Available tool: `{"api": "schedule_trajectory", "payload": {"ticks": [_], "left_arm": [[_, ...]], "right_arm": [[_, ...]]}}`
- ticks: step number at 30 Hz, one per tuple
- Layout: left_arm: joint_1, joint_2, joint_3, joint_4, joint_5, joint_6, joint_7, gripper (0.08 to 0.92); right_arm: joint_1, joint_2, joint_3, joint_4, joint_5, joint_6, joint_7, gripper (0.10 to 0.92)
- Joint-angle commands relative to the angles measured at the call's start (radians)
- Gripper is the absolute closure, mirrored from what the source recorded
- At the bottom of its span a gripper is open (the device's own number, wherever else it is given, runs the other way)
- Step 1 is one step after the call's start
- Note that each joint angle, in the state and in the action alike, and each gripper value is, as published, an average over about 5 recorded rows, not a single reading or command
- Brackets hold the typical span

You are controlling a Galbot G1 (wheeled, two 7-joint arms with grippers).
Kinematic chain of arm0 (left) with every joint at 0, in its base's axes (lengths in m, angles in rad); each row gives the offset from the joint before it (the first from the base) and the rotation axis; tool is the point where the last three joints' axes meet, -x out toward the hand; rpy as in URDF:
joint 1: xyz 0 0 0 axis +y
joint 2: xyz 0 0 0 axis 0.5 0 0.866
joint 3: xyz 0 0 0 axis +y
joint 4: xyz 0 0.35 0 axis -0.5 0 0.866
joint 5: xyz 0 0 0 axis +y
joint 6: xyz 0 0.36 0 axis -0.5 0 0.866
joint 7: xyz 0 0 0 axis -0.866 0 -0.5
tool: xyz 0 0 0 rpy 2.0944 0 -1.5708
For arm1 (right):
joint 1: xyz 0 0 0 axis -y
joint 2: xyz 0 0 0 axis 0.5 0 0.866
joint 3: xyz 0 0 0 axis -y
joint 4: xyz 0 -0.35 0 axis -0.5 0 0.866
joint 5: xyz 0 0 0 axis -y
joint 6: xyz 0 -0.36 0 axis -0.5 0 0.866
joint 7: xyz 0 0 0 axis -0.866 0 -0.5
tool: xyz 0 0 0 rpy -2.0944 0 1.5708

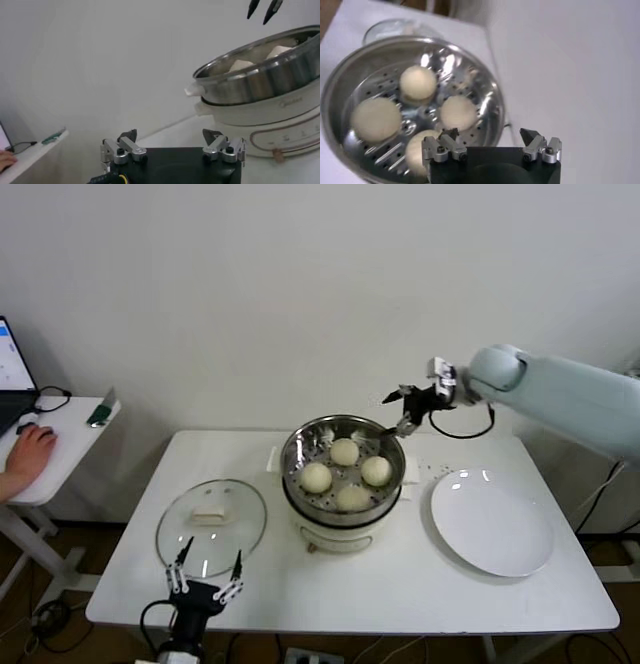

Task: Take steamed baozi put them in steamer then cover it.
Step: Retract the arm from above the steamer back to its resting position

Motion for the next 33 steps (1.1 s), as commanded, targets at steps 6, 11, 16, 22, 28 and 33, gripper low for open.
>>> {"api": "schedule_trajectory", "payload": {"ticks": [6,11,16,22,28,33], "left_arm": [[-0.039,0.001,-0.006,-0.012,0.027,0.011,-0.015,0.177],[-0.044,-0.003,-0.017,-0.012,0.038,0.016,-0.021,0.177],[-0.04,0.003,-0.026,-0.014,0.085,0.021,-0.018,0.177],[-0.048,0.028,-0.039,-0.016,0.331,0.066,-0.004,0.177],[-0.068,0.099,-0.028,-0.01,0.658,0.171,0.015,0.177],[-0.108,0.146,-0.011,0.052,0.934,0.202,0.051,0.177]], "right_arm": [[-0.891,-0.342,0.957,0.217,-0.097,0.177,0.31,0.203],[-1.247,-0.28,1.342,0.289,-0.148,0.19,0.361,0.203],[-1.539,-0.157,1.668,0.392,-0.18,0.167,0.398,0.203],[-1.748,0.026,1.901,0.511,-0.216,0.12,0.442,0.203],[-1.873,0.158,2.013,0.557,-0.243,0.104,0.45,0.203],[-1.933,0.239,2.06,0.559,-0.262,0.103,0.449,0.203]]}}
